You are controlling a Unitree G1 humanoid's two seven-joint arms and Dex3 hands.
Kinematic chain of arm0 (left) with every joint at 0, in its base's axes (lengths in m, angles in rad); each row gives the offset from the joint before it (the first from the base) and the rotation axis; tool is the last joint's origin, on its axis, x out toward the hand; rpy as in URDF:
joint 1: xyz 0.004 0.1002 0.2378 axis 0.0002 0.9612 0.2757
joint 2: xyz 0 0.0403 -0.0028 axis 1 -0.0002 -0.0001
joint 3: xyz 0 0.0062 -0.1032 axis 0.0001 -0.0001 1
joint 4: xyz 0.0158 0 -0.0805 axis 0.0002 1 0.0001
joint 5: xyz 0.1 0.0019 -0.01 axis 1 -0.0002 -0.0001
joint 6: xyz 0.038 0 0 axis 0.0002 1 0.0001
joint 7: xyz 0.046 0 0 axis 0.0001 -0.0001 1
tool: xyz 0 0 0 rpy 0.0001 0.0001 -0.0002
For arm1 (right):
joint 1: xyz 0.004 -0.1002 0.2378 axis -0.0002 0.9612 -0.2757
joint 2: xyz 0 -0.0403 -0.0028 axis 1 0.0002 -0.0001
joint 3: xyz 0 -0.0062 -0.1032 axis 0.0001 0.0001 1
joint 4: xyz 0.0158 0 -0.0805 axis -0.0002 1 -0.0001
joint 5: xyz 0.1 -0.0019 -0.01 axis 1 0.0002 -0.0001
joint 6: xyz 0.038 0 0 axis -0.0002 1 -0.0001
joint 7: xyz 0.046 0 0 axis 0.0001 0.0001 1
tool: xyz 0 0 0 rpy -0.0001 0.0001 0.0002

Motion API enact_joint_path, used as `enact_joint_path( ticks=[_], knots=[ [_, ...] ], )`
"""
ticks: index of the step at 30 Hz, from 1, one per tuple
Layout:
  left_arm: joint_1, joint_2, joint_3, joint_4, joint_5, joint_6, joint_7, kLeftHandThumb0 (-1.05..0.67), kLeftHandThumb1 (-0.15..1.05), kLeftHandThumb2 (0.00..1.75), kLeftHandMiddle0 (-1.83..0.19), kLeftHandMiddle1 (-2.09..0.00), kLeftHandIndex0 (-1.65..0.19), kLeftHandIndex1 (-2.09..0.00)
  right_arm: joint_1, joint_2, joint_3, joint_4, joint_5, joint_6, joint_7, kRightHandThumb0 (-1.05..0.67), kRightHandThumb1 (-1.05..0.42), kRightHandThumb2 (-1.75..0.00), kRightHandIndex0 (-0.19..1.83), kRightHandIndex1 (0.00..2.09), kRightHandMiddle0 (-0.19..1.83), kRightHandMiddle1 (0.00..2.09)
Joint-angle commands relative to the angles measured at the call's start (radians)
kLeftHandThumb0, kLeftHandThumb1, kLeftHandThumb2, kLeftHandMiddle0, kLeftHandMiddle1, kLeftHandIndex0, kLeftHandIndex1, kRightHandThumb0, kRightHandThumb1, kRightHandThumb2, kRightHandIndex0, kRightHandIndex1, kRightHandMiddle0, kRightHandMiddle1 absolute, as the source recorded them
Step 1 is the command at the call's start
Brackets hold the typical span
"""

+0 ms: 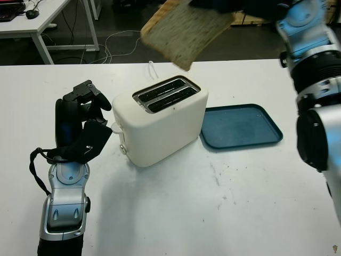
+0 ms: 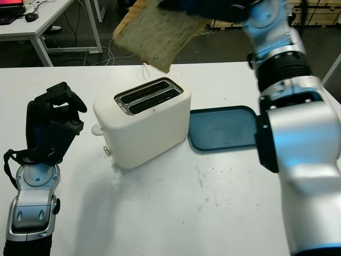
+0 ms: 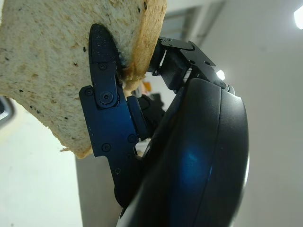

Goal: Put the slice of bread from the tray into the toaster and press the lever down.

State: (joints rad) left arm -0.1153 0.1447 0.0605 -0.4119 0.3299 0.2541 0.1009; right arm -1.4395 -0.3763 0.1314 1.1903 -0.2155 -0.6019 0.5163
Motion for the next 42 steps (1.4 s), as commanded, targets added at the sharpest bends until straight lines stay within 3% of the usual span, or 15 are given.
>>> enact_joint_path(
  ticks=[1,6,21,42],
  knots=[
    [0.003,0.009,0.004,0.002,0.006,-0.018,0.002,0.16,0.78,1.1,-1.19,-1.75,-0.8,-1.75,0.0,0.013,0.002,0.0,0.002,0.024,0.015,-0.64,-0.92,-0.32,1.15,1.75,0.98,1.75],
    [0.003,0.011,0.001,0.0,0.013,-0.015,0.003,0.16,0.78,1.11,-1.19,-1.75,-0.79,-1.75,0.019,0.022,0.037,-0.008,-0.032,0.024,0.028,-0.54,-0.92,-0.37,1.17,1.75,0.98,1.75],
    [0.005,0.004,-0.002,-0.005,0.014,-0.005,0.003,0.16,0.79,1.09,-1.18,-1.75,-0.78,-1.75,0.064,0.023,0.071,0.007,-0.052,0.054,0.05,-0.49,-0.92,-0.4,1.15,1.75,0.96,1.75],
    [0.011,0.007,-0.003,-0.006,0.021,-0.008,0.005,0.17,0.81,1.05,-1.16,-1.75,-0.76,-1.75,0.072,-0.065,0.125,0.02,-0.144,0.054,0.061,-0.47,-0.92,-0.42,1.08,1.75,0.84,1.75]
  ],
)
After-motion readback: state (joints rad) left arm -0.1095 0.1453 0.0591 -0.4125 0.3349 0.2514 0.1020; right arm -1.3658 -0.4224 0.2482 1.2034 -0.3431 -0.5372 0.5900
